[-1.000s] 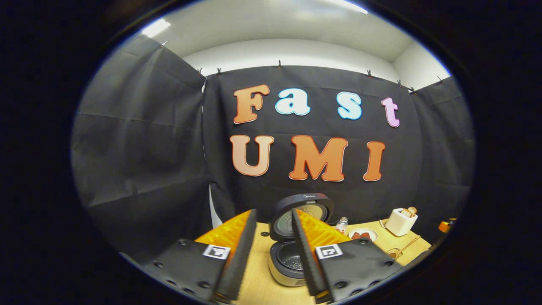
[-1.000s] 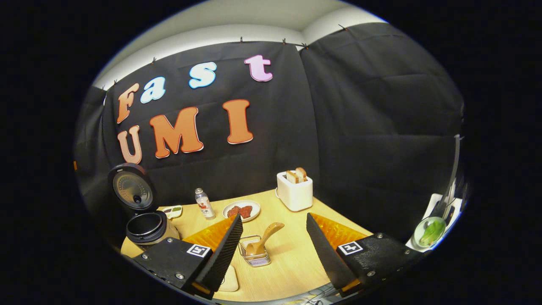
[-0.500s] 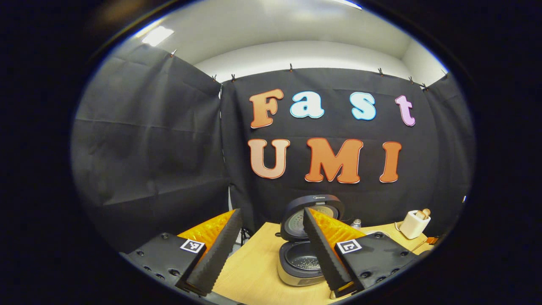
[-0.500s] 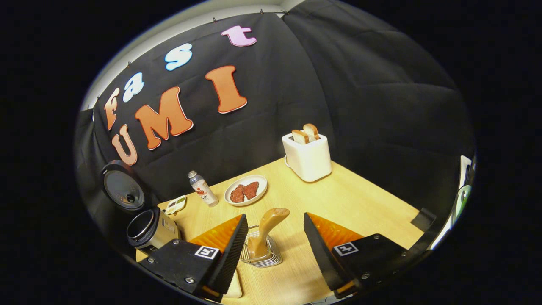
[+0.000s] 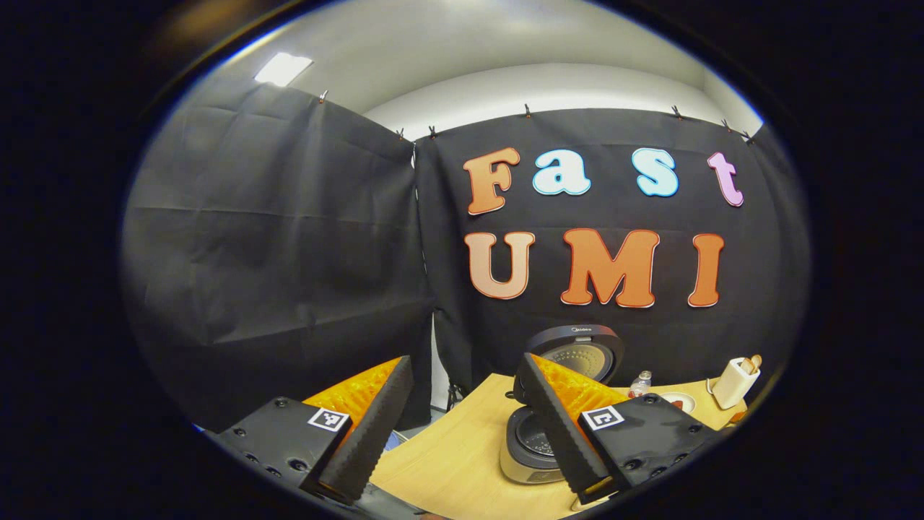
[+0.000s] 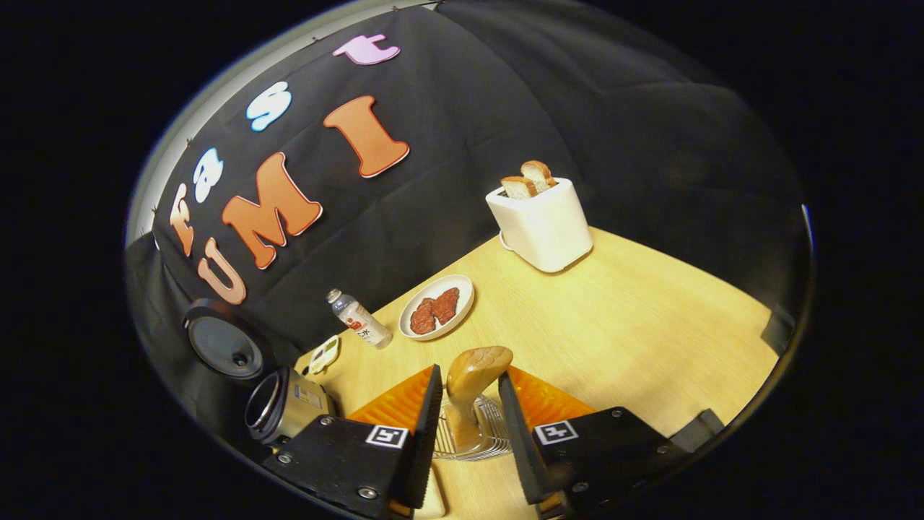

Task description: Close the left gripper, press the button to open the rice cooker; take a wooden spoon from the chopstick holder with the right hand, scoop a spoonful of rice and pour it into the rice cooker, then put the wooden spoon back into the chopstick holder.

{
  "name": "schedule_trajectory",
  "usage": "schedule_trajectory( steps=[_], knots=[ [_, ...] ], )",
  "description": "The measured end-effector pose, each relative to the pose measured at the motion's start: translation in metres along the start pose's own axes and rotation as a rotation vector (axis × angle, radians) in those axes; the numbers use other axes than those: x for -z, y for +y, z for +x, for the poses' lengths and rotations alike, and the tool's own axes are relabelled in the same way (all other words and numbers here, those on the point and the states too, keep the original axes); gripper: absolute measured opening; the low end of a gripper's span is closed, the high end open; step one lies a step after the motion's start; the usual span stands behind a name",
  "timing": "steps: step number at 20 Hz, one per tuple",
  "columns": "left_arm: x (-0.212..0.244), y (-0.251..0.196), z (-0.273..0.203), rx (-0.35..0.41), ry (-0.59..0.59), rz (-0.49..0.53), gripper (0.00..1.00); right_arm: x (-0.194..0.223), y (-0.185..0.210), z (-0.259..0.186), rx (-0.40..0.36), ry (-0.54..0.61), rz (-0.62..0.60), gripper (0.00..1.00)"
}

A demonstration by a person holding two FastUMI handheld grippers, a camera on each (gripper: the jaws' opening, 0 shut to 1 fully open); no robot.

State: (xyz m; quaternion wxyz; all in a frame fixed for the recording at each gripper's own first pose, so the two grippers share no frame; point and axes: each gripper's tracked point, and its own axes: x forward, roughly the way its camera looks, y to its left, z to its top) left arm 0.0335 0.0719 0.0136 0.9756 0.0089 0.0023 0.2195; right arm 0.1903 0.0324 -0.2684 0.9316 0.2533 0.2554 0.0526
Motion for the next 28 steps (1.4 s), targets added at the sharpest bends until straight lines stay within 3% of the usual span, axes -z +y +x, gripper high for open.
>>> schedule_trajectory(
  steps=[1,3,9,19,28],
  knots=[
    [0.002,0.002,-0.001,-0.004,0.003,0.002,0.99,-0.001,0.003,0.002,-0.008,-0.005,0.016,0.40],
    [0.005,0.001,-0.002,-0.001,0.010,0.022,0.98,0.001,0.012,0.001,-0.050,-0.007,0.015,0.31],
    [-0.001,-0.022,-0.007,0.073,-0.016,0.070,1.00,-0.003,0.036,0.001,-0.068,-0.037,-0.094,0.18],
    [0.004,-0.014,0.041,0.225,-0.013,0.021,1.00,-0.049,0.101,-0.071,-0.035,-0.198,-0.248,0.18],
    [0.027,-0.001,0.083,0.321,0.008,0.037,0.98,0.021,0.177,-0.122,-0.089,-0.174,-0.301,0.17]
  ],
)
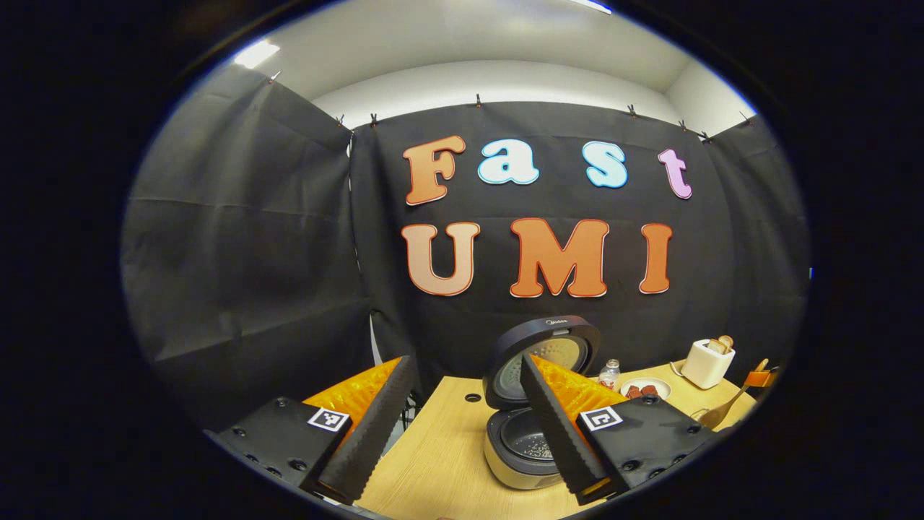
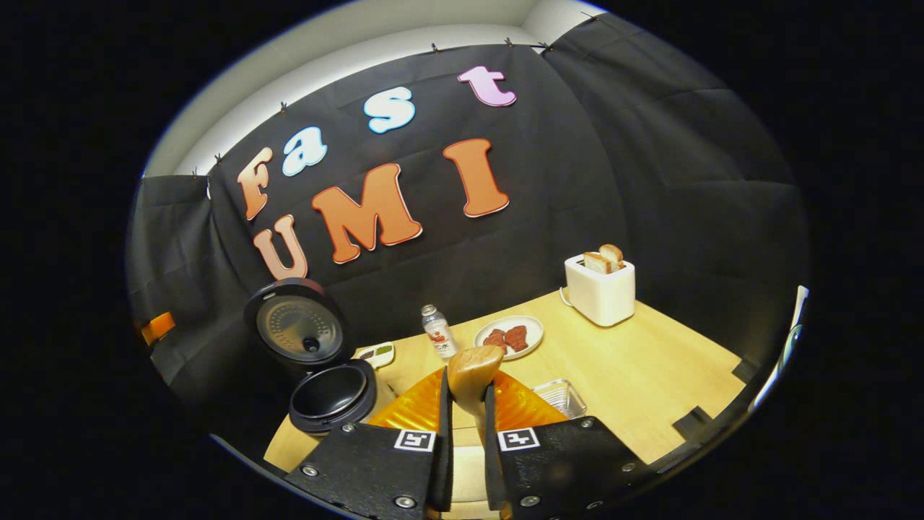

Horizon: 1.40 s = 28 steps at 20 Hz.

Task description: Close the left gripper, press the button to open the rice cooker; take a wooden spoon from the chopstick holder with the right hand, scoop a spoonful of rice and pour it into the rice cooker, then put the wooden spoon back into the chopstick holder.

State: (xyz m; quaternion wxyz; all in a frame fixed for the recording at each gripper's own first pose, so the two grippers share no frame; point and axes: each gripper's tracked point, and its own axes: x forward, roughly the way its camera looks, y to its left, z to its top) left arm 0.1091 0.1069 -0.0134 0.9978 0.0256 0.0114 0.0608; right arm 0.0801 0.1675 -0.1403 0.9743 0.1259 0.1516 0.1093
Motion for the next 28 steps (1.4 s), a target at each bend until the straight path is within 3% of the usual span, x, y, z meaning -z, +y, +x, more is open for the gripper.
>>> schedule_trajectory(
  steps=[5,15,16,17,24,28],
  knots=[
    [0.014,0.008,0.006,0.008,0.022,0.020,0.98,0.043,0.022,0.011,-0.013,0.059,-0.043,0.17],
    [0.035,0.027,0.008,-0.001,0.071,0.038,0.98,0.112,0.021,0.027,0.033,0.169,-0.215,0.18],
    [0.037,0.027,0.009,0.003,0.075,0.034,0.98,0.113,0.026,0.026,0.030,0.174,-0.212,0.13],
    [0.038,0.027,0.011,0.006,0.077,0.028,0.98,0.116,0.030,0.025,0.023,0.182,-0.195,0.18],
    [0.040,0.028,0.012,0.015,0.076,0.040,0.98,0.135,0.050,0.029,-0.016,0.213,0.061,0.17],
    [0.042,0.027,0.014,0.019,0.080,0.030,1.00,0.138,0.035,0.034,-0.020,0.217,0.354,0.18]
  ],
)
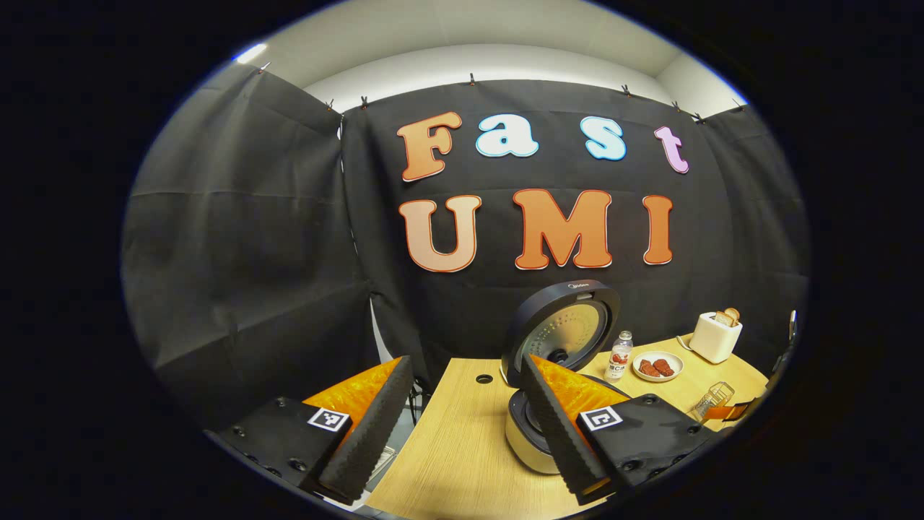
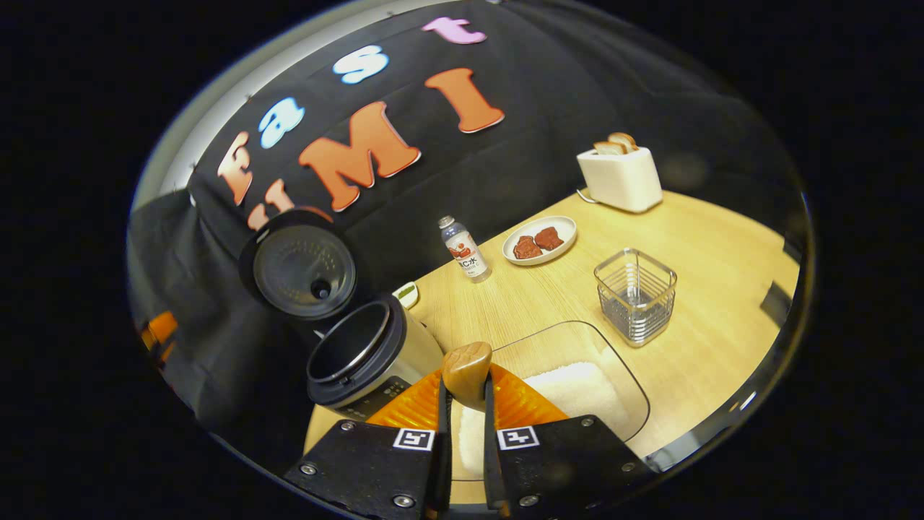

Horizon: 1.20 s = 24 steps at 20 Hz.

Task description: Close the left gripper, press the button to open the rice cooker; take a wooden spoon from the chopstick holder with the right hand, scoop a spoonful of rice and pour it into the rice cooker, then put the wooden spoon back into the chopstick holder.

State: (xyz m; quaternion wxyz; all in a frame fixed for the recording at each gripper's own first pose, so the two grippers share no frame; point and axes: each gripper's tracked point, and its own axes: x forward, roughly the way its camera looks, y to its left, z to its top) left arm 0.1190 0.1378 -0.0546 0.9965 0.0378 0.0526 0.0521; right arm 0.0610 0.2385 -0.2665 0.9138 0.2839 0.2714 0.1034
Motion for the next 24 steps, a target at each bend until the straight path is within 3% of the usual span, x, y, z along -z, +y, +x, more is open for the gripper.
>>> schedule_trajectory(
  steps=[8,9,12,13,24],
  knots=[
    [0.001,-0.019,0.002,0.017,0.006,0.009,0.98,0.003,-0.025,0.002,-0.025,0.021,0.383,0.17],
    [-0.001,-0.021,0.002,0.016,0.002,0.013,0.98,0.001,-0.028,0.002,-0.026,0.026,0.426,0.13],
    [-0.010,-0.019,-0.002,0.006,-0.021,0.005,1.00,-0.003,-0.033,-0.004,-0.040,0.023,0.539,0.17],
    [-0.011,-0.019,-0.003,0.003,-0.026,-0.001,1.00,-0.008,-0.035,-0.006,-0.046,0.014,0.568,0.13],
    [-0.022,-0.018,-0.019,-0.010,-0.053,-0.039,0.98,-0.053,-0.046,-0.026,-0.063,-0.036,0.699,0.17]
  ],
)
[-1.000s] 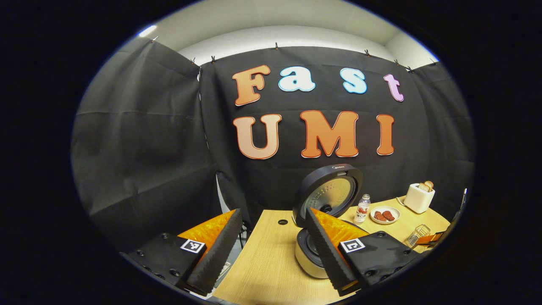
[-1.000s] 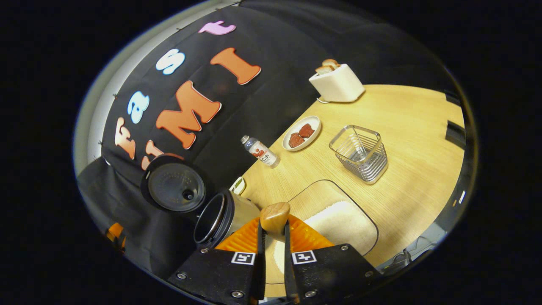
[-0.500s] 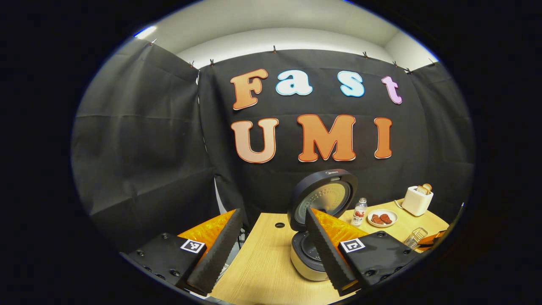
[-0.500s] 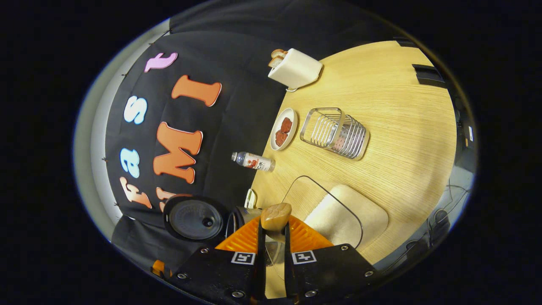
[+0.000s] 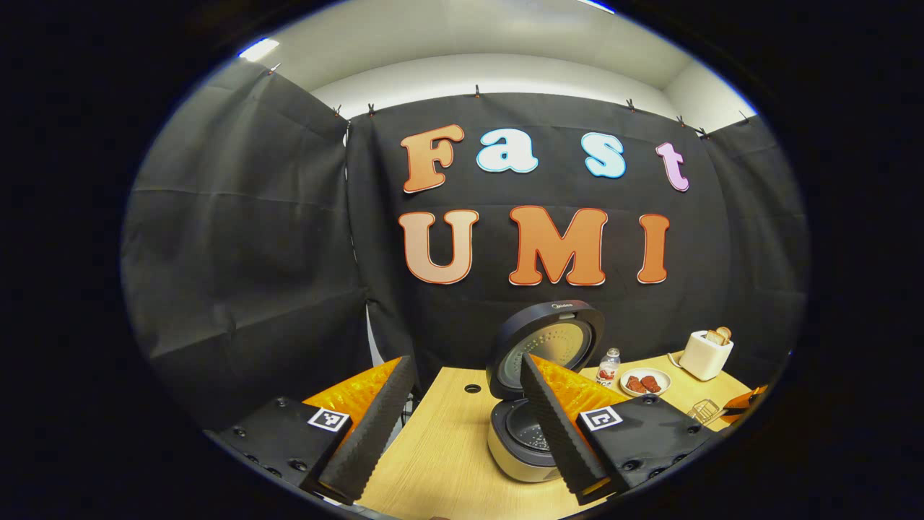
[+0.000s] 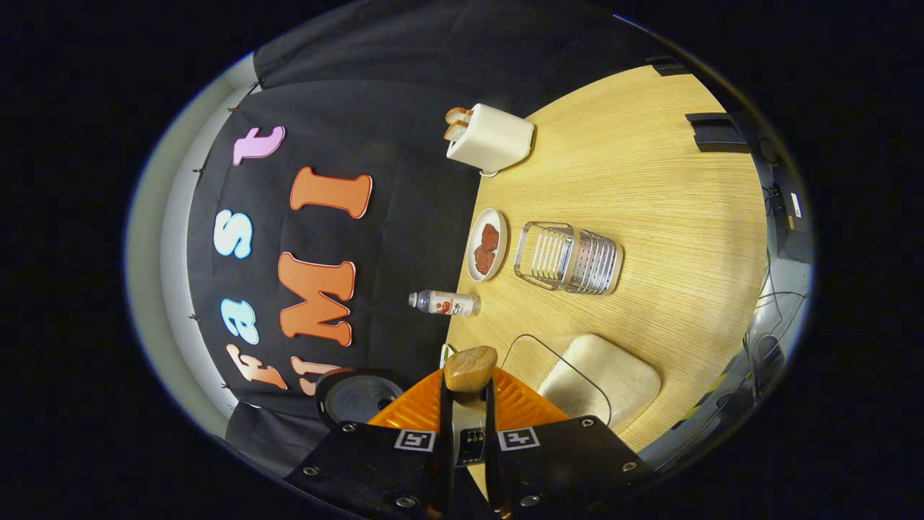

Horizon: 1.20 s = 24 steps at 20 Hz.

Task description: Close the left gripper, press the button to open the rice cooker; take a wooden spoon from the chopstick holder with the right hand, scoop a spoonful of rice and pour it into the rice cooker, then put the wooden spoon back into the chopstick holder.

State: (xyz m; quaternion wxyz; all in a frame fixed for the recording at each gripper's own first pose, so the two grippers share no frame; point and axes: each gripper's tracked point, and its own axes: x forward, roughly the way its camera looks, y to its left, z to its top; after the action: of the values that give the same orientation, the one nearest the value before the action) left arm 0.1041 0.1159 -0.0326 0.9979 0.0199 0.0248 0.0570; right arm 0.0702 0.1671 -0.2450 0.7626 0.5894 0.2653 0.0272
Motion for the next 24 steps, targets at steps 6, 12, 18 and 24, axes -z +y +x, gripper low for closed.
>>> schedule_trajectory(
  steps=[6,12,18,24],
  knots=[
    [0.003,0.006,-0.008,-0.017,0.003,-0.008,0.98,-0.003,0.030,-0.004,-0.031,0.025,0.050,0.17],
    [0.004,0.015,-0.014,-0.039,0.004,-0.030,0.98,0.007,0.070,0.001,-0.058,0.063,0.036,0.17],
    [0.007,0.026,-0.023,-0.055,0.011,-0.039,0.98,0.025,0.115,0.020,-0.092,0.119,0.044,0.17],
    [0.005,0.036,-0.030,-0.061,0.015,-0.019,0.98,0.046,0.164,0.050,-0.114,0.150,0.009,0.17]
  ],
)
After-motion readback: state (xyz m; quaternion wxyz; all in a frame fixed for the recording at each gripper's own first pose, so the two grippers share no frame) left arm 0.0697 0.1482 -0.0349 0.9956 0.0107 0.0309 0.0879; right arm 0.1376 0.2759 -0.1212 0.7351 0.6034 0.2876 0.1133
